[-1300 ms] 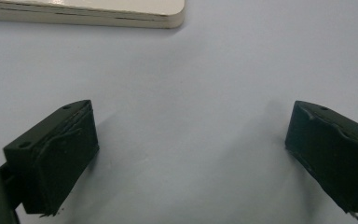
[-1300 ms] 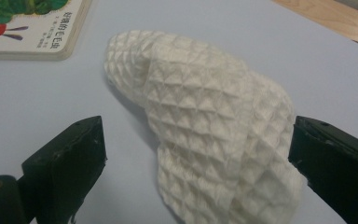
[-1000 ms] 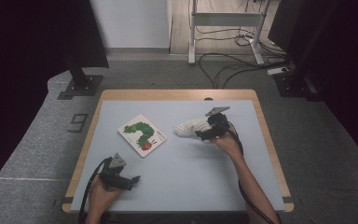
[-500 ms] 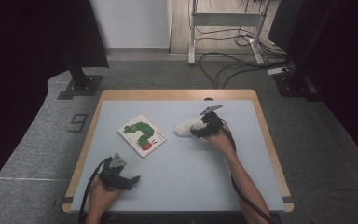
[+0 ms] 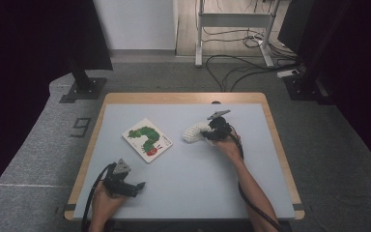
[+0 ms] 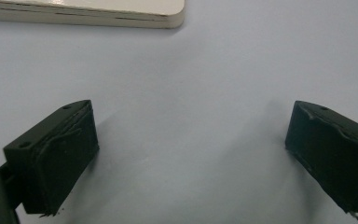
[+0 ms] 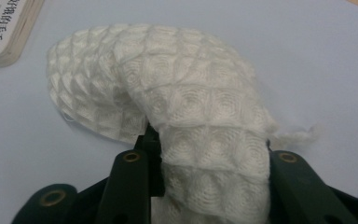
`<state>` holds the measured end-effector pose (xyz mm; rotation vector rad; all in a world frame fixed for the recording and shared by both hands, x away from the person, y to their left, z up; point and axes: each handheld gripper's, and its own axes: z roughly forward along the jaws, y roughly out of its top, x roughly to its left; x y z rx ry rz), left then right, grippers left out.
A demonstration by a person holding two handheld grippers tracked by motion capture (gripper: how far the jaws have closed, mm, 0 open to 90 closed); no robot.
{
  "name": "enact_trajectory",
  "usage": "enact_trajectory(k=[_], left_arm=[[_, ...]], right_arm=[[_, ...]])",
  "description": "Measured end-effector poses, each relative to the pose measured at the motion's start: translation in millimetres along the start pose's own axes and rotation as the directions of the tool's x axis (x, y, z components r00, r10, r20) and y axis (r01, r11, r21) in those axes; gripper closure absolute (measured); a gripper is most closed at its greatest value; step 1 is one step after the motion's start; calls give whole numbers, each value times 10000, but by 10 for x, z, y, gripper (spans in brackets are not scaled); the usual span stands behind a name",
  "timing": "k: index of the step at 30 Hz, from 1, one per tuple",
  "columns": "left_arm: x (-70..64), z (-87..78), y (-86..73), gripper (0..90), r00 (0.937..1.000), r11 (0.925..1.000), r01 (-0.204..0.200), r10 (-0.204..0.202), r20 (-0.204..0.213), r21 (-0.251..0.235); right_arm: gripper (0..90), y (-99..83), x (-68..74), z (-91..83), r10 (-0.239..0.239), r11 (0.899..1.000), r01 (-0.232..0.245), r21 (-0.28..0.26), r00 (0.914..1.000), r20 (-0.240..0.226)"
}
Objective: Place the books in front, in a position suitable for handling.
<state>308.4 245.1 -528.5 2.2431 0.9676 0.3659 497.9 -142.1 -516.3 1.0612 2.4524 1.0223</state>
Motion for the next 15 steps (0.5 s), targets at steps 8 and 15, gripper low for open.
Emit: enact_trajectory(k=[8,15], left_arm=[[0,0,0,20,10000,10000,2,-2,0,-4],[-1,1,0,20,10000,10000,7,-7,-1,-6]], right_arm=[[655,53,0,-140,144,9997,-148,-196,9997,-198],[648,135,46,-332,86,9989,-100,-467,9995,-303]])
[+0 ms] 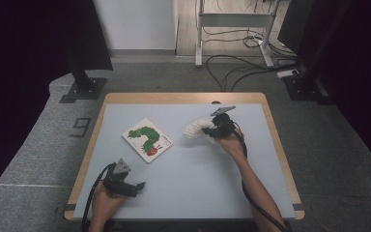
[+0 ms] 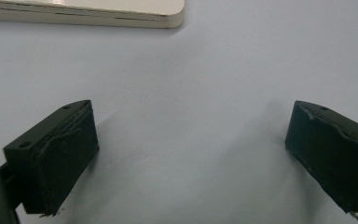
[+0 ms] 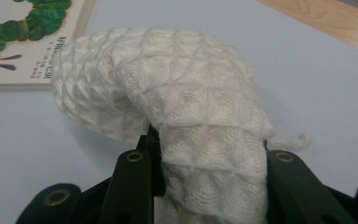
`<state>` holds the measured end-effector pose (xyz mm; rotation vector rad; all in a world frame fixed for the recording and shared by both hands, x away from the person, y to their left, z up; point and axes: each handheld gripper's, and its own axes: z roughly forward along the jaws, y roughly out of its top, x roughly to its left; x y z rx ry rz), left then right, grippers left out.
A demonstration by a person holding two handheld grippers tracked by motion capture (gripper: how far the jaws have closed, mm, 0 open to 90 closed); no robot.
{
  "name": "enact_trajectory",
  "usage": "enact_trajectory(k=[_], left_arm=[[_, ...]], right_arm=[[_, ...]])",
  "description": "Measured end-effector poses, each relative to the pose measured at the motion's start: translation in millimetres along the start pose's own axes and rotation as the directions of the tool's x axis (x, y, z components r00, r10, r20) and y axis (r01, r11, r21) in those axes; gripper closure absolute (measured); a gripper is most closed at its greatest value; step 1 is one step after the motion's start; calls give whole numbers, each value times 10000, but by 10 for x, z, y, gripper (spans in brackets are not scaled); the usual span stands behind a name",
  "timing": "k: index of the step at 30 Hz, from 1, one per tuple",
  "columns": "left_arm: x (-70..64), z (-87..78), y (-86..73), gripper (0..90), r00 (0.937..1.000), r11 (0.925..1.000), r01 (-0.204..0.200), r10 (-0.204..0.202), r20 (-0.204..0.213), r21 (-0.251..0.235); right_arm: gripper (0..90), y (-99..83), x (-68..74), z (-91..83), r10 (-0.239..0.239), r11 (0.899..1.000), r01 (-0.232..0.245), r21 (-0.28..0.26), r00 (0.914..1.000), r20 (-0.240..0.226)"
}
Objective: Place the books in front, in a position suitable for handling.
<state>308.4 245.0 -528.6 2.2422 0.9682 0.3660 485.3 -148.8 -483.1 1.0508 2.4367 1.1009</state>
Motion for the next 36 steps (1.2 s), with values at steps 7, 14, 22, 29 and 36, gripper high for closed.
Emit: enact_trajectory(k=[7,14,22,29,36], left_arm=[[0,0,0,20,10000,10000,3,-3,1,-3],[0,0,0,21,10000,10000,0,0,2,1],[-2,-1,0,21,10000,10000,-4,4,-14,6],[-3,-2,-1,22,10000,10000,-13,13,-20,-3],[-5,0,-1,22,10000,10000,16,-16,-27,-25]], right_arm=[[640,16,53,-101,-156,9998,155,-84,9998,-106],[637,-13,110,-239,-266,9994,261,-239,9994,-224],[636,-76,149,-405,-325,9988,315,-363,9991,-276],[634,-165,183,-557,-434,9985,426,-355,9988,-212],[632,-302,180,-718,-371,9985,364,-402,9992,-166]])
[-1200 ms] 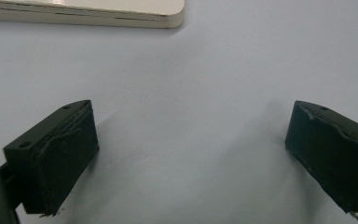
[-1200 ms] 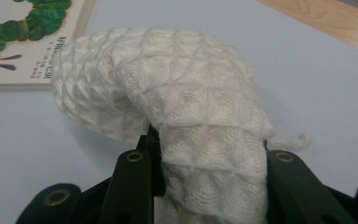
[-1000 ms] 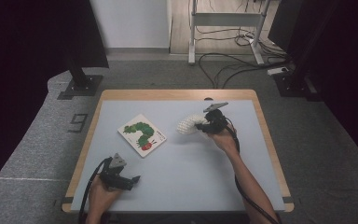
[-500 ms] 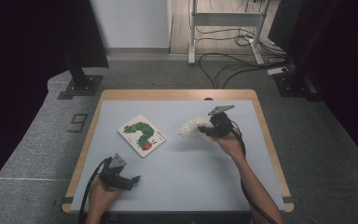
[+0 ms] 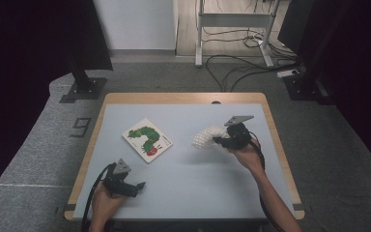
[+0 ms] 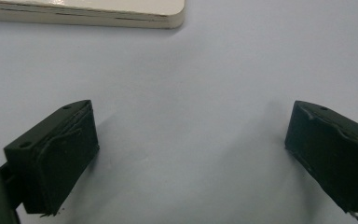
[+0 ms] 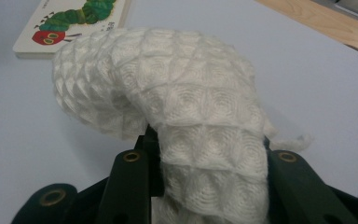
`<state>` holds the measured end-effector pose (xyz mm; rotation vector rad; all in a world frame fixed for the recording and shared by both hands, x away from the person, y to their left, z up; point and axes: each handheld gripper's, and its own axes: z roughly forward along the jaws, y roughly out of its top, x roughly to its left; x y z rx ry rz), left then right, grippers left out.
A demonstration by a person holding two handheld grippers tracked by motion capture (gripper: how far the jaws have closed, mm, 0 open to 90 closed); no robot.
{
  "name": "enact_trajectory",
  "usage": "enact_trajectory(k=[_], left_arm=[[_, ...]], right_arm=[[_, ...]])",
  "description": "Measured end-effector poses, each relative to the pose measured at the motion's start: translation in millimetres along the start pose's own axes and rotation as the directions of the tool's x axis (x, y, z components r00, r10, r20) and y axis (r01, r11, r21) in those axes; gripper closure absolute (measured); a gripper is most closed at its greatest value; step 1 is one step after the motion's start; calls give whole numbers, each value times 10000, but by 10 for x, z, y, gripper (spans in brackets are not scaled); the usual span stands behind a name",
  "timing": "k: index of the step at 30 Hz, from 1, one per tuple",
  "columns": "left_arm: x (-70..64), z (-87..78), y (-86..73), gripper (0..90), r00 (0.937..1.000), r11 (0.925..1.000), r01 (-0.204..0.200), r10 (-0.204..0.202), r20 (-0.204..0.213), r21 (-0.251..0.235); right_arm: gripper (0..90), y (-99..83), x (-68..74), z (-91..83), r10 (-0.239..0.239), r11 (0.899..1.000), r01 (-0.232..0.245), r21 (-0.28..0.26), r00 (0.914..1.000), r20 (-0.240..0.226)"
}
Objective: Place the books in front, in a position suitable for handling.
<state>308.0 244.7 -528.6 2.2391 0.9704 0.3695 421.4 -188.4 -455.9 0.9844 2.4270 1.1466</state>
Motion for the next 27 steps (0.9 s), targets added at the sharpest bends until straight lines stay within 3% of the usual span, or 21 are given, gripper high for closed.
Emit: enact_trajectory(k=[19,27], left_arm=[[1,0,0,22,10000,10000,11,-11,18,7],[2,0,0,21,10000,10000,4,-4,14,8]], right_arm=[[628,-382,-26,-450,163,9999,-160,-42,9981,589],[626,-584,-63,-672,505,9987,-494,-142,9943,939]])
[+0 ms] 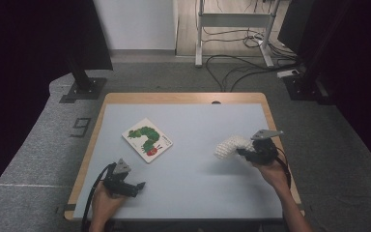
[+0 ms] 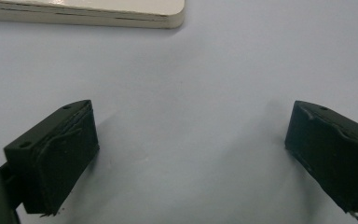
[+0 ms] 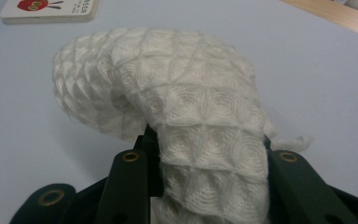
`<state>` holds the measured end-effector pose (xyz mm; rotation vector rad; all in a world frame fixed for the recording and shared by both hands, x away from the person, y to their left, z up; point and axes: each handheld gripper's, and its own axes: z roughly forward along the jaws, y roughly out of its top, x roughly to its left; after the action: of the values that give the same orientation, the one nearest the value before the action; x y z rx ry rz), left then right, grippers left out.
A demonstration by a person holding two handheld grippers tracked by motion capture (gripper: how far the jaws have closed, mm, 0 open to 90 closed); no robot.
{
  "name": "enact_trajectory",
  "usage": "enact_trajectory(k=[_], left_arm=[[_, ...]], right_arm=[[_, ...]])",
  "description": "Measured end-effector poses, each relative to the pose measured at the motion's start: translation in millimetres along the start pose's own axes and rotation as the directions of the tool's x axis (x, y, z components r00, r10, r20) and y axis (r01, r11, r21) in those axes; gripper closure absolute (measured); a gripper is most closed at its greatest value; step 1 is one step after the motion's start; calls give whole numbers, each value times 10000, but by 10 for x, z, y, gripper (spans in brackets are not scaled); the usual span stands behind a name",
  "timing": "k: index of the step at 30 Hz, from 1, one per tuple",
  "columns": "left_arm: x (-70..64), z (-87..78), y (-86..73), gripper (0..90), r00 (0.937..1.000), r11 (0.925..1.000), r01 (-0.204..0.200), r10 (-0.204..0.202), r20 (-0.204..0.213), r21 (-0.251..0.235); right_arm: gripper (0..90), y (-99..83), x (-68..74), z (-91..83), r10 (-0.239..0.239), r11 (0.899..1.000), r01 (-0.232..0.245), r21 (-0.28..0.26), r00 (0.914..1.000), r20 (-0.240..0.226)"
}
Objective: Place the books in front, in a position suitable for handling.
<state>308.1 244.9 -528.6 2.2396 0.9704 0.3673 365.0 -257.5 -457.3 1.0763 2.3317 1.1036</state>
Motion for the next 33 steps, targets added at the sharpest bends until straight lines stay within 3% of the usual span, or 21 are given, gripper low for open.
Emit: enact_trajectory(k=[21,28,33], left_arm=[[1,0,0,22,10000,10000,6,-6,4,5],[1,0,0,22,10000,10000,4,-4,4,5],[0,0,0,22,10000,10000,11,-11,1,4]], right_arm=[[616,-387,-106,-353,465,9989,-457,-131,9964,713],[607,-459,-99,-302,487,9987,-476,-163,9960,747],[593,-579,-66,-162,432,9991,-433,0,9962,756]])
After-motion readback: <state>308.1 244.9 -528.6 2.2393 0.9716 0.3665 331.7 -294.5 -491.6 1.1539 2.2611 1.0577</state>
